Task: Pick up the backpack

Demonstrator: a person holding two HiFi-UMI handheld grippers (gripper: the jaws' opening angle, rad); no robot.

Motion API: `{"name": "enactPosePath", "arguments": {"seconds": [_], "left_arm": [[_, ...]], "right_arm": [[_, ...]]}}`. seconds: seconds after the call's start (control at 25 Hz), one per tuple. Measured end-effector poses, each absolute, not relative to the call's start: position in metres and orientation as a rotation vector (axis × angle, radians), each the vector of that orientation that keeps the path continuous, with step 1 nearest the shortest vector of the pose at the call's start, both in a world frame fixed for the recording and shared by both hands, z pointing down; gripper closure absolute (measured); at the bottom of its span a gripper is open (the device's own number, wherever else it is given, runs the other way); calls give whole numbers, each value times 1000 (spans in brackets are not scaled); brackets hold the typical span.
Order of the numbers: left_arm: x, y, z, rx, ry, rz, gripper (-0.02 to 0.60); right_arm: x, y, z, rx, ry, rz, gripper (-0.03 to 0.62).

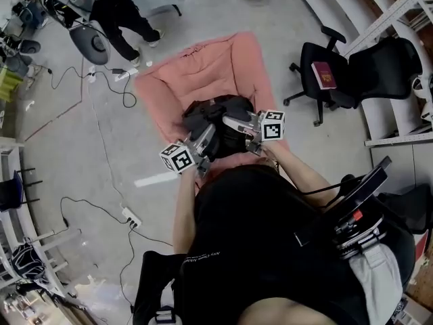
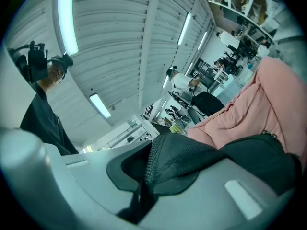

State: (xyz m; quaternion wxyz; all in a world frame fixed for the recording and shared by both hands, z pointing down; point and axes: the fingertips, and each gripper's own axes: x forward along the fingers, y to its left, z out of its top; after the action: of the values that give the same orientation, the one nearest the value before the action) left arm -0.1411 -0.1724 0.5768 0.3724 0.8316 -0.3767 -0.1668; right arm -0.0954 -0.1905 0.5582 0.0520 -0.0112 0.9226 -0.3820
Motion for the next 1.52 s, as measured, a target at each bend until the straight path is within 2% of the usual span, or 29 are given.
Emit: {"name": "enactPosePath", "arguments": {"seconds": [0.2,0.36,0.44,0.64,0.8,0.96,1.16,1.52], "left_arm": [[-142,-170,578,2117,-946,-452,543],[-125,-167,582,2174,-892,-370,541],[-119,-165,584,2183,-878,-350,541],[-126,-162,585,2157,-904,-389,541],[-136,-162,582,2128,-918,-463,538],[-141,-161,576,2165,-888,-469,492],[-124,-143,575,2245,-855,-424,463],[-120,-144,581,2202,-905,-408,476]], "right_arm": [[-102,-157,596,90,3216,-836,522],[-109,-134,622,238,3424,-634,400],[-113,-133,629,222,3437,-628,402],[-117,-122,627,288,3378,-759,498],[-117,-123,619,297,3318,-841,545],[-125,-131,609,274,3246,-901,548],[-121,-127,602,275,3204,-953,548],[-115,-126,607,266,3233,-943,543]]}}
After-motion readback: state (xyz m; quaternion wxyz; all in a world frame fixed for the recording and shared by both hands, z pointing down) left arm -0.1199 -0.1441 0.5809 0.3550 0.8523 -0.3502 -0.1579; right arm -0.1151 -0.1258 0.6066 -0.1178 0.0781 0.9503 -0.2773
